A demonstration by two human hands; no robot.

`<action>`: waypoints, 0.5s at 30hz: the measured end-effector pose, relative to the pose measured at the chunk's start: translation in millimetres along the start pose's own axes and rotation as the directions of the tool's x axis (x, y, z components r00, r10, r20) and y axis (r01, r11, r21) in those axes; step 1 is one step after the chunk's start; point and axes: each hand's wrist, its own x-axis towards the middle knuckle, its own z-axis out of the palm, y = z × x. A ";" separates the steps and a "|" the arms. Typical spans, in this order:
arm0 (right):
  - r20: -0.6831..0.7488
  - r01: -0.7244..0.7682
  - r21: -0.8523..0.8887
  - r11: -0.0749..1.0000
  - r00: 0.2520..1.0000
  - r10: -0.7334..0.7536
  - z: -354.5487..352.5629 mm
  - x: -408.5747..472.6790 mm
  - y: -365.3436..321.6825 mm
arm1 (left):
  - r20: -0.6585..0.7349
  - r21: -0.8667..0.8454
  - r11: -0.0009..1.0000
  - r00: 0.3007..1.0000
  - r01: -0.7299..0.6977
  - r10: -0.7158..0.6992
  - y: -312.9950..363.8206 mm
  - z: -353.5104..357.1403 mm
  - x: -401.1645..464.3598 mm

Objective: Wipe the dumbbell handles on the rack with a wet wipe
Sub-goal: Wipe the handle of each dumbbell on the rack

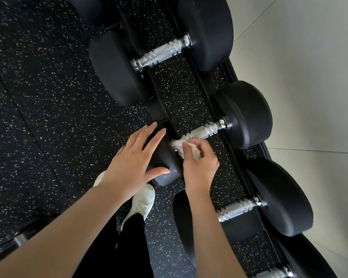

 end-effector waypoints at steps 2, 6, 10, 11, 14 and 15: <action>-0.018 0.121 -0.095 0.988 0.992 -0.123 9.2 7.2 -4.0 | 0.001 -0.004 1.000 1.000 0.003 -0.003 0.3 -0.7 -0.1; 0.071 0.117 -0.314 0.942 0.992 -0.100 20.8 18.6 -4.7 | -0.001 -0.002 1.000 1.000 0.015 -0.015 1.6 -2.1 -0.3; 0.162 0.109 -0.484 0.868 0.986 -0.033 17.7 19.6 -5.5 | -0.001 -0.005 1.000 1.000 0.015 -0.015 2.1 -2.8 -0.7; 0.185 0.127 -0.520 0.845 0.982 -0.034 16.5 19.9 -6.9 | 0.000 0.001 1.000 1.000 0.017 -0.017 2.3 -3.1 -0.9; 0.238 0.171 -0.591 0.788 0.971 -0.032 13.3 23.6 -12.4 | 0.003 0.008 1.000 1.000 0.025 -0.025 3.0 -3.8 -0.6; 0.247 0.184 -0.608 0.772 0.968 -0.037 12.4 25.6 -13.8 | 0.006 0.006 1.000 1.000 0.028 -0.028 2.9 -3.7 -0.5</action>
